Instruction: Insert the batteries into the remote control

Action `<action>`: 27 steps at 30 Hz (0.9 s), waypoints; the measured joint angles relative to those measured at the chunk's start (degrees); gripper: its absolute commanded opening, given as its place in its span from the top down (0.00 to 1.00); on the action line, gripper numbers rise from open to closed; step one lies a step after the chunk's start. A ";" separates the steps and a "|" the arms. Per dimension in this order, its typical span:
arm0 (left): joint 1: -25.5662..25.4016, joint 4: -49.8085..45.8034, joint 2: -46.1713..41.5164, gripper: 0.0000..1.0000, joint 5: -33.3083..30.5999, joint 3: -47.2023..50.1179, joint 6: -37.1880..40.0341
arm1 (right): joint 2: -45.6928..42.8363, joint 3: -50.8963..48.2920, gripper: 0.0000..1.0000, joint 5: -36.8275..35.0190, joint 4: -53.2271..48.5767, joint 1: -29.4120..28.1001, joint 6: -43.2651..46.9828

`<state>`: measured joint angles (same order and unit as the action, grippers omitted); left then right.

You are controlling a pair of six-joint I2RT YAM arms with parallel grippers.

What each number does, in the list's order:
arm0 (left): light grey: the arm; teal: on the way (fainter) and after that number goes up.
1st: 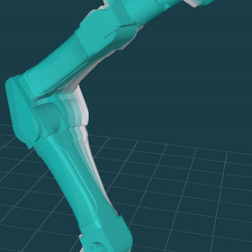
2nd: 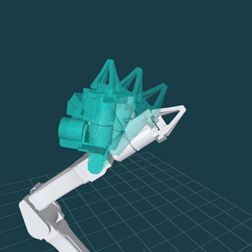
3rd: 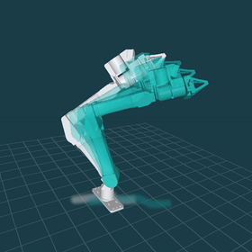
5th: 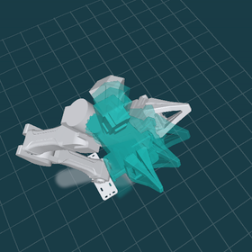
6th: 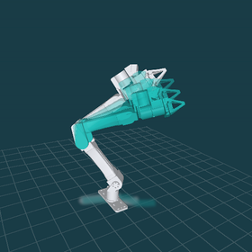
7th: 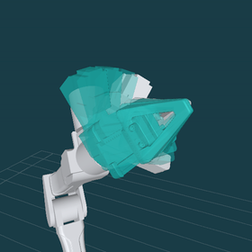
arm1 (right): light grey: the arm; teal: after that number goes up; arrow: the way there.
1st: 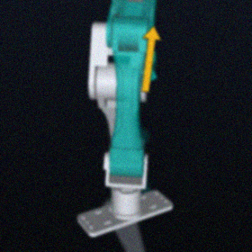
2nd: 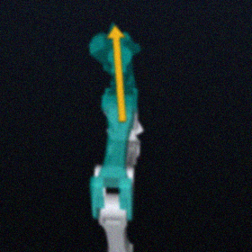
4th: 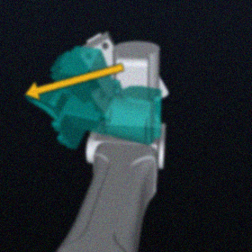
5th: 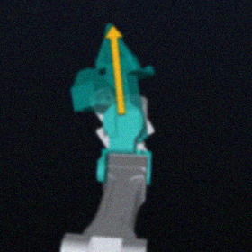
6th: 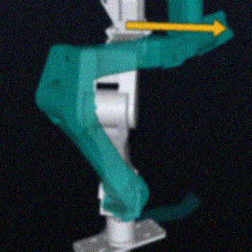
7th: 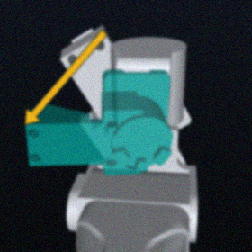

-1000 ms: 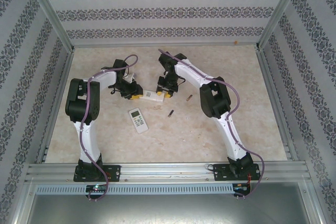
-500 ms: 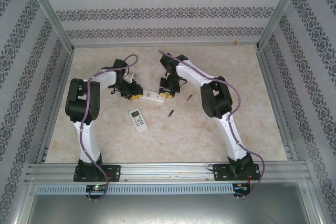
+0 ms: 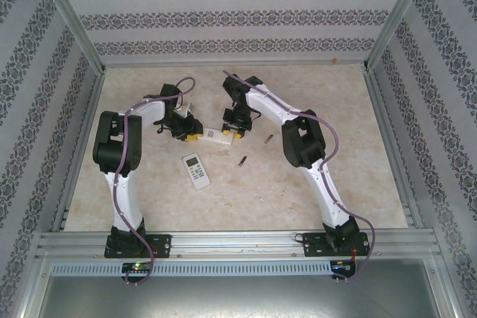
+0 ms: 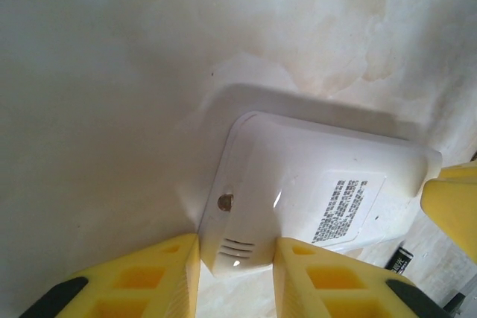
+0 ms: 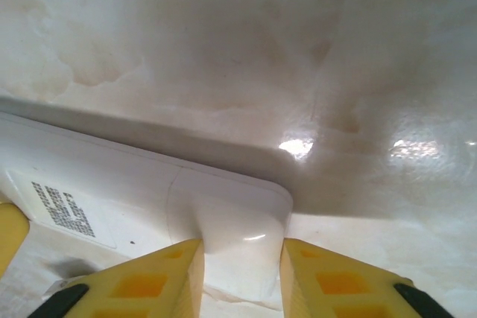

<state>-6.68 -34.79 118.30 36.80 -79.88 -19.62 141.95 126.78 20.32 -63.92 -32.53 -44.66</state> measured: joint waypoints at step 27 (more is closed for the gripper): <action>4.81 10.95 -23.04 0.17 -2.47 16.09 -22.82 | -4.87 -1.92 0.06 -7.50 3.50 -4.70 60.06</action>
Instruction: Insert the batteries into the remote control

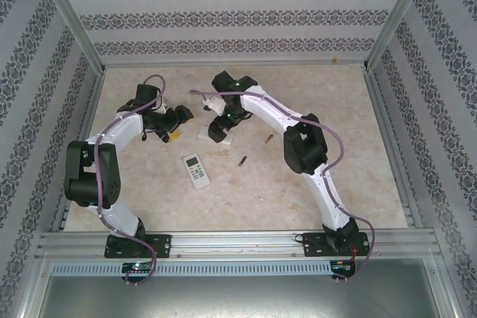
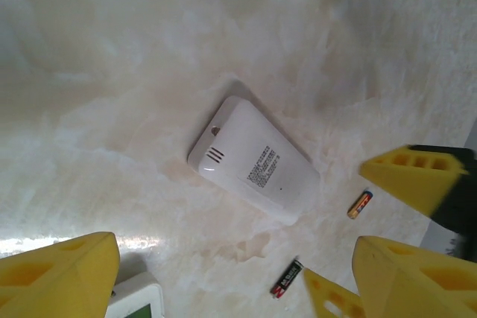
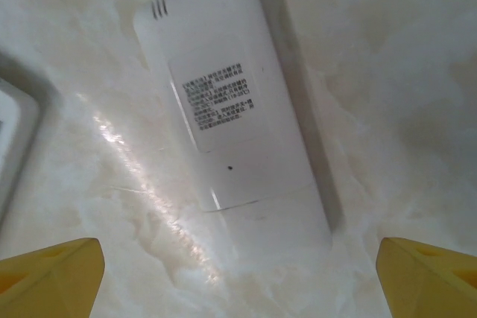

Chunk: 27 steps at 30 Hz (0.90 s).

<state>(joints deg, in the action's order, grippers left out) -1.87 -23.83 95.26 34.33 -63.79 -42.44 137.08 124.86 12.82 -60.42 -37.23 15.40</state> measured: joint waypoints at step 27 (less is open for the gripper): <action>2.73 6.34 -1.14 0.30 9.99 1.33 -7.41 | 2.32 0.26 0.52 2.62 1.84 -5.01 -8.26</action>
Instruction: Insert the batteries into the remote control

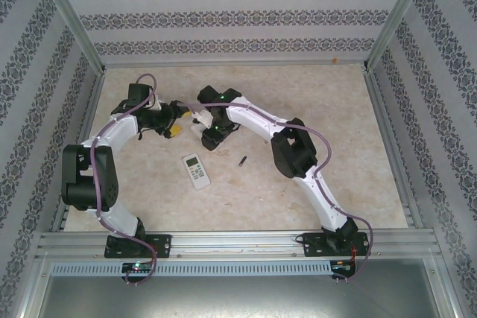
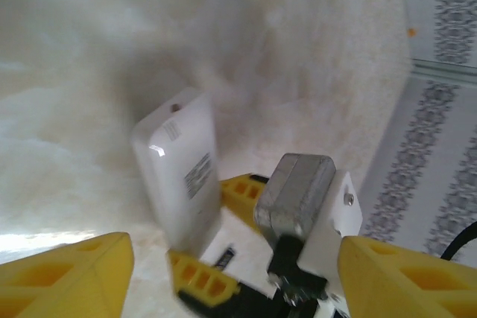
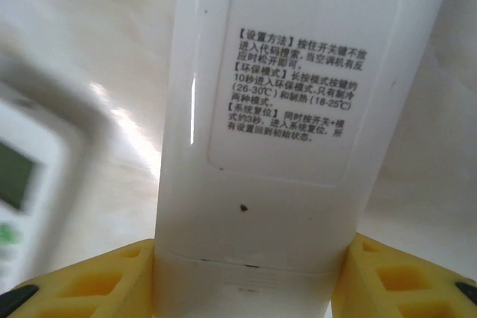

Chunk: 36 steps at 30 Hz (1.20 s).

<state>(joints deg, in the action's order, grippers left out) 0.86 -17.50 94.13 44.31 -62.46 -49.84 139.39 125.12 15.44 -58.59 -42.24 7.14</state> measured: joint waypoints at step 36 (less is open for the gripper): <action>1.14 -9.22 2.14 0.88 0.94 -6.86 7.89 | 0.09 11.80 0.16 24.79 2.67 1.81 -21.42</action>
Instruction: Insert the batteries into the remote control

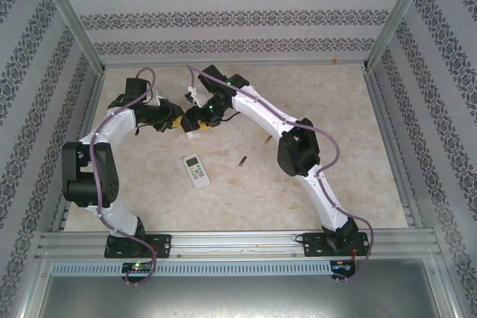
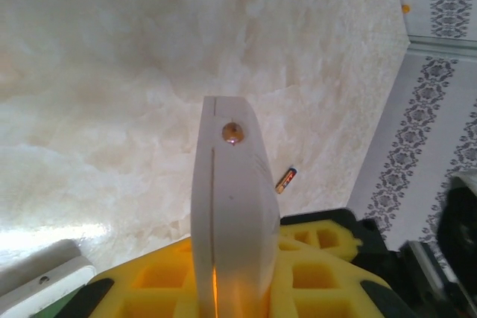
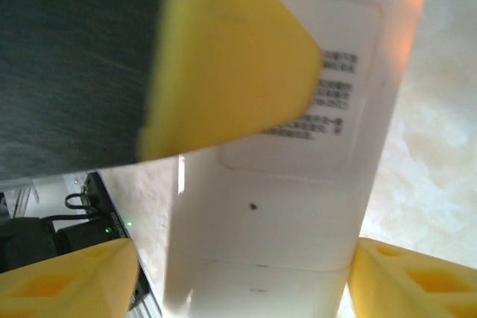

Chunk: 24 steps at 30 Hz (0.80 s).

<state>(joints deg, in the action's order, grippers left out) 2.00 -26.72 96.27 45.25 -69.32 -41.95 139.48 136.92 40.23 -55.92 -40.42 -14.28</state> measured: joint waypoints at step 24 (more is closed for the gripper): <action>-10.47 -46.45 38.01 0.91 -64.48 -53.92 22.47 | -17.29 -20.41 0.10 -13.05 -2.82 11.85 -6.82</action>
<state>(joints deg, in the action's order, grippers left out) -8.47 -73.17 134.28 -19.22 -123.24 -19.49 122.19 116.51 27.18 -58.74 -28.58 -21.10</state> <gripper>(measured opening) 0.193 0.904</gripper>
